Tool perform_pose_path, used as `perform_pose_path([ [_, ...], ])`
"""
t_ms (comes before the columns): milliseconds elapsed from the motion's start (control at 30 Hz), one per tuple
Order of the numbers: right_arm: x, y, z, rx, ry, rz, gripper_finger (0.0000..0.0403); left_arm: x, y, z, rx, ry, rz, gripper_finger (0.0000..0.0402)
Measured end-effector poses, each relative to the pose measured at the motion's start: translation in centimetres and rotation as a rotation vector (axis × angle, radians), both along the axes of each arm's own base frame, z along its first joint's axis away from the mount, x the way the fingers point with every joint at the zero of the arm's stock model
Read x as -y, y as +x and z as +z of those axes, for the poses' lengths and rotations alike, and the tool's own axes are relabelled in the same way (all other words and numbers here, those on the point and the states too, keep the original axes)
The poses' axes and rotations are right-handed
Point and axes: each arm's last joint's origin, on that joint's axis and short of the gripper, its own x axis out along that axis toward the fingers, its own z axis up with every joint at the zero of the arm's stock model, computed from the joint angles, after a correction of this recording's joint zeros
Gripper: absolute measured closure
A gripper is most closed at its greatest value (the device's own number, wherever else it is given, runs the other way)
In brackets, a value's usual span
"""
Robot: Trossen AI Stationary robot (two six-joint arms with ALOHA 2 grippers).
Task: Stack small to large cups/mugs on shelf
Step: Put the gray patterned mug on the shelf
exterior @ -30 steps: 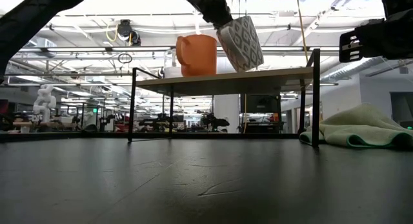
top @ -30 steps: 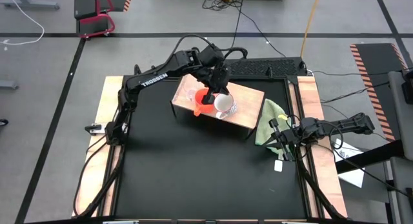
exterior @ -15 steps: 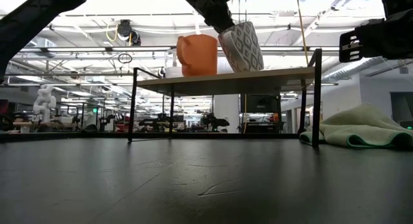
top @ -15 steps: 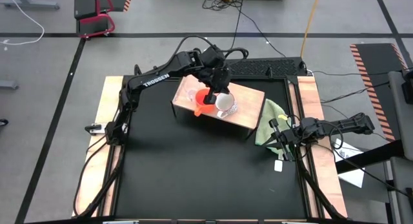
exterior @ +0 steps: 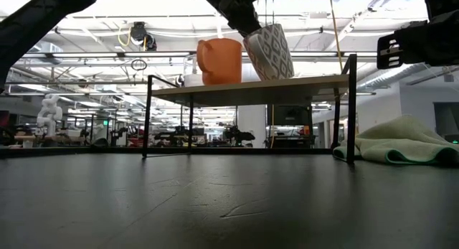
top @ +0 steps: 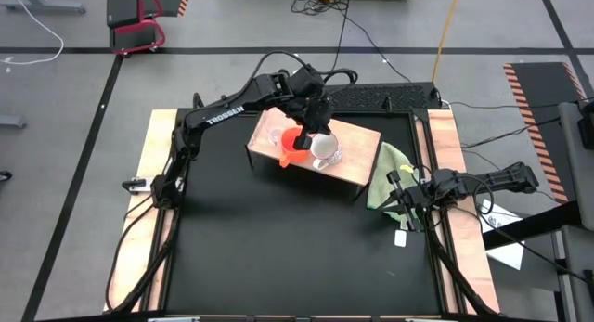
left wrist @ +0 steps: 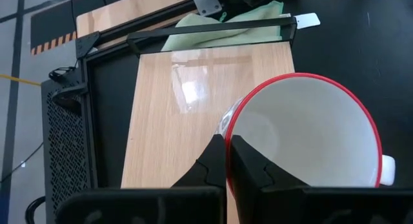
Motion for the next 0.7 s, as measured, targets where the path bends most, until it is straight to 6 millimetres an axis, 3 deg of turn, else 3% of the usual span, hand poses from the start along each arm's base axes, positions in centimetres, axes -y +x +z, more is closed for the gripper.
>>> perform_pose_path([
  [433, 0.0, 0.0, 0.0, -0.001, 0.002, 0.0, 0.0403, 0.7, 0.4, 0.0, 0.012, 0.012, -0.027, 0.0398],
  [700, 0.0, 0.0, 0.0, -0.003, 0.009, 0.0, 0.0403, 2.8, 0.4, 0.0, -0.031, -0.002, -0.076, 0.0398],
])
